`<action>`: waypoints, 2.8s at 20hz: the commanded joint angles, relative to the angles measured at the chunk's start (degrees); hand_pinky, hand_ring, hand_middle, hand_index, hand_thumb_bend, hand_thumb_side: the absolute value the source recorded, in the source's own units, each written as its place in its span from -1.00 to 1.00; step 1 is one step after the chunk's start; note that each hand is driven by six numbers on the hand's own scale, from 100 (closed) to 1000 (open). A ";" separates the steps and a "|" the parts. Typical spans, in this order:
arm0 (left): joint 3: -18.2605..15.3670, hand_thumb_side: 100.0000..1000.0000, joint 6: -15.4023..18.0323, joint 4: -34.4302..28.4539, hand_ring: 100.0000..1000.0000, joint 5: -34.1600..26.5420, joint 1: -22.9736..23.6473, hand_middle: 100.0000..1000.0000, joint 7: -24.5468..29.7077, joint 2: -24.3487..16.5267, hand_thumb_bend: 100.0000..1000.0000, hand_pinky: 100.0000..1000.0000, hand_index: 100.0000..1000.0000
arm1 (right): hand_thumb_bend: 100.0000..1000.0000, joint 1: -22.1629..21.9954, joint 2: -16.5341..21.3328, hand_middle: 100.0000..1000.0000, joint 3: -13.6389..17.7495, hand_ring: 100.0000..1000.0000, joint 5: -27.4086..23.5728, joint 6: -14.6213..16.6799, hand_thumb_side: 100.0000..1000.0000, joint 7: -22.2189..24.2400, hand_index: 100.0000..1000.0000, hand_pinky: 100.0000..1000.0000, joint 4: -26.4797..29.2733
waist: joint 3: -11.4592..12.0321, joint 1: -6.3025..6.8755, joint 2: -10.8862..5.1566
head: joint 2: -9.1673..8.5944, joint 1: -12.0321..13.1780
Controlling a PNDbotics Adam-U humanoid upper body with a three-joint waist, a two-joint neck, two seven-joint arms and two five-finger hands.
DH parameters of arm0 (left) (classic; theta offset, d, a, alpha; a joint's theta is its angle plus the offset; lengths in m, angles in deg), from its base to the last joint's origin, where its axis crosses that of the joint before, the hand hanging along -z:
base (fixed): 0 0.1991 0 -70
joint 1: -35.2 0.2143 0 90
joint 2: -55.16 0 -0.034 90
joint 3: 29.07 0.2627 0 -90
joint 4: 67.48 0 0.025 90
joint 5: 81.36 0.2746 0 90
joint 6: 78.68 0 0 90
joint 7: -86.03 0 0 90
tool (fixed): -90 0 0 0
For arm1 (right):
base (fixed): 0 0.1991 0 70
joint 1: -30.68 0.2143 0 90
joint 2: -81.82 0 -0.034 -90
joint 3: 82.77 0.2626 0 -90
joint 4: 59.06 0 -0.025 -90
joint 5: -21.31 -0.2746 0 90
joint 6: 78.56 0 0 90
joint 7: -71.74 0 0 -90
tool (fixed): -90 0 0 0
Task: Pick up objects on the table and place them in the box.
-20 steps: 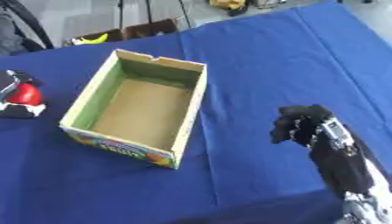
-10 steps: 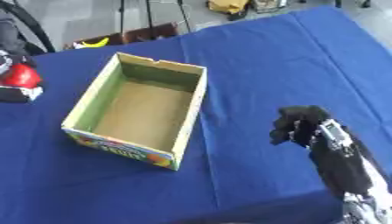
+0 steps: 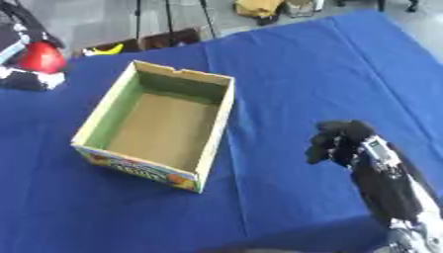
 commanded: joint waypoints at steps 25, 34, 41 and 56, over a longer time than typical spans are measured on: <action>7.08 -0.68 11.86 6.06 -0.18 10.16 -2.11 0.13 8.10 11.49 -1.00 -1.00 0.48 | -1.00 1.15 -0.28 -0.02 -0.97 -0.01 -0.46 2.30 0.58 3.52 0.44 0.06 1.20 | -3.21 -0.21 -0.31 | -0.37 1.64; 5.71 1.00 13.76 4.78 0.05 8.63 -1.76 0.26 8.10 12.06 -0.02 -0.54 0.54 | -1.00 1.12 -0.46 -0.02 -0.95 0.00 -0.14 1.99 0.59 3.53 0.44 0.06 1.20 | -2.90 -0.18 -0.25 | -0.46 1.24; 5.00 1.00 15.12 2.43 0.36 2.54 -1.73 0.43 2.39 9.98 0.12 0.02 0.57 | -1.00 1.23 -0.44 -0.02 -0.81 0.01 -0.28 1.87 0.58 3.36 0.44 0.06 1.20 | -2.52 -0.23 -0.27 | -0.95 1.09; -1.59 1.00 10.41 -6.75 0.16 -6.91 4.80 0.36 -3.12 6.69 -0.90 -0.20 0.58 | -1.00 0.58 -0.66 -0.02 0.14 0.01 -0.22 1.71 0.57 2.01 0.44 0.06 1.20 | 0.07 -0.74 -0.78 | -0.57 -0.75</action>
